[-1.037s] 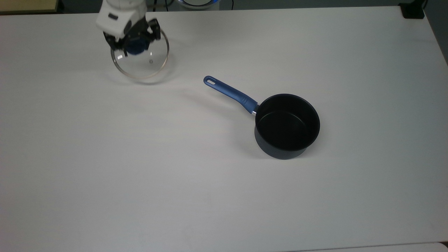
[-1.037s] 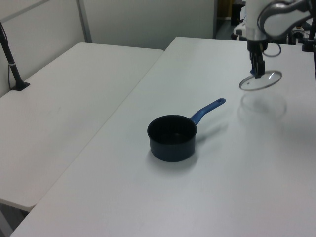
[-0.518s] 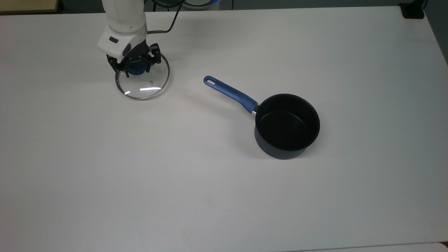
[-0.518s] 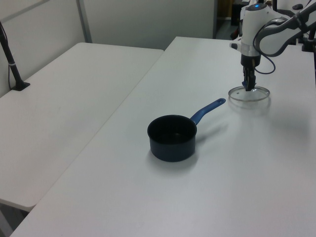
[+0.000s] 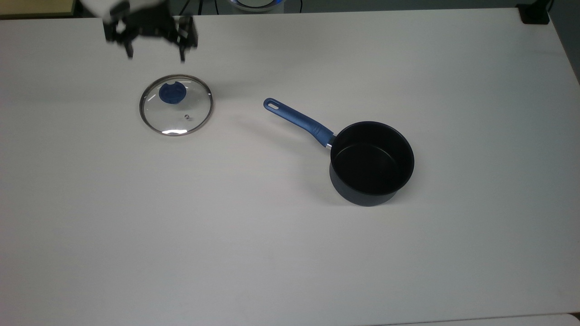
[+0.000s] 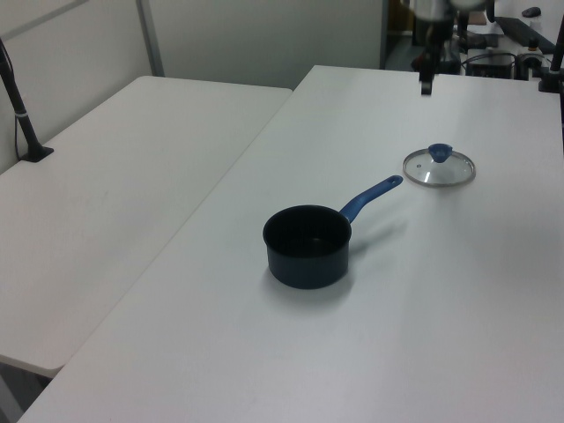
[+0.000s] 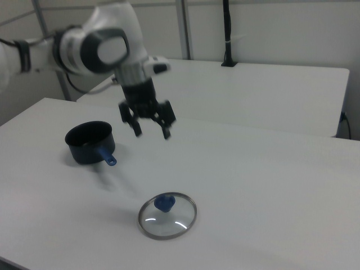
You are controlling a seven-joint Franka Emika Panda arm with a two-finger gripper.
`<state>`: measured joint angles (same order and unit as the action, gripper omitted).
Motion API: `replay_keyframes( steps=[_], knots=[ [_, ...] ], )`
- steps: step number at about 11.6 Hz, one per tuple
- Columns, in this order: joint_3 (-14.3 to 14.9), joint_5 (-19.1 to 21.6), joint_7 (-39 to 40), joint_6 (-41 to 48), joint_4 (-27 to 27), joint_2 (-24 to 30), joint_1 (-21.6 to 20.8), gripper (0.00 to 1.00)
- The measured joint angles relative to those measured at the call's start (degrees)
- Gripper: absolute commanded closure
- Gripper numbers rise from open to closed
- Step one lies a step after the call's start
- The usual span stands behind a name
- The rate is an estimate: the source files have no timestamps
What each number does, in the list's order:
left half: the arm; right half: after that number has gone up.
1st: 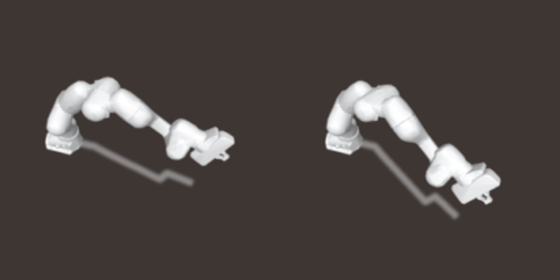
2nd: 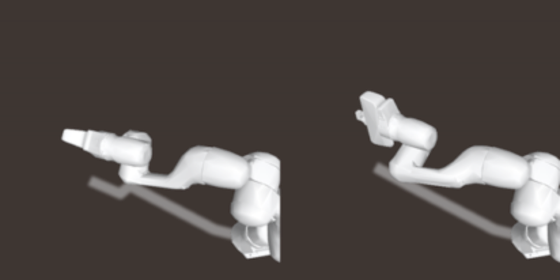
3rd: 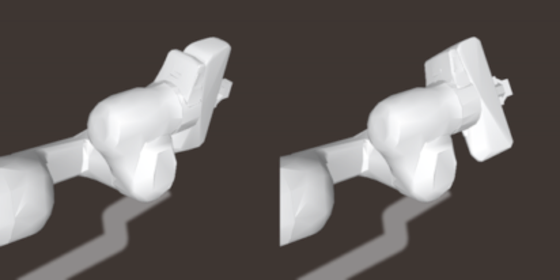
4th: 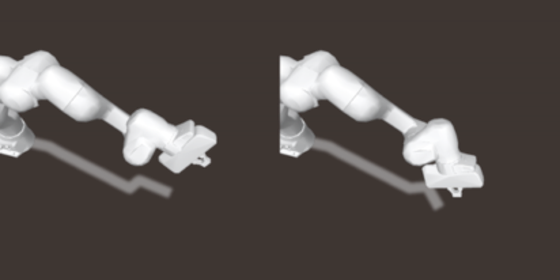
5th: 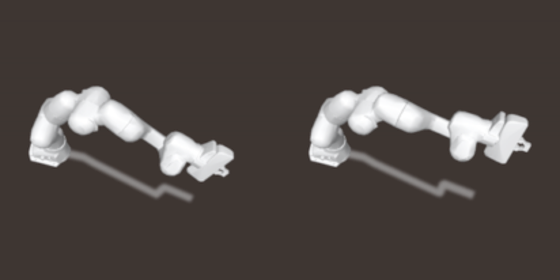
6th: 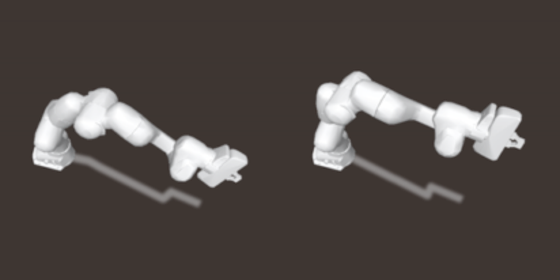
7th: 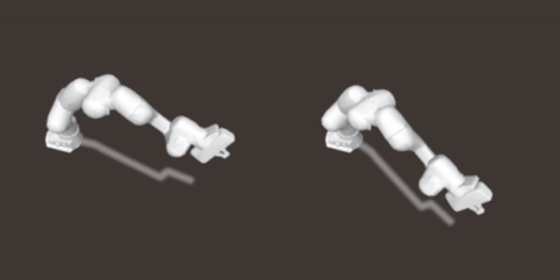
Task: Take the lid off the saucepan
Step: 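Open the gripper and raise it away from the lid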
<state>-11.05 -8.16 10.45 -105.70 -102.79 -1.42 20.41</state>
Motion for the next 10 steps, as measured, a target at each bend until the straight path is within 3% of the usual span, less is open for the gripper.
replay_keyframes(
  steps=[2, 4, 6, 7, 10],
  knots=[
    [0.59, 6.01, -2.18, 7.13, 6.23, 2.6, -2.52, 0.0],
    [5.8, 10.43, -6.62, 8.17, 6.72, 4.89, -8.46, 0.0],
    [12.83, 11.08, -10.02, 8.2, 6.6, 4.92, -17.28, 0.0],
    [14.69, 11.07, -10.11, 8.2, 6.56, 4.76, -20.18, 0.0],
    [15.36, 10.76, -4.71, 8.2, 6.55, 4.18, -21.68, 0.0]
  ],
)
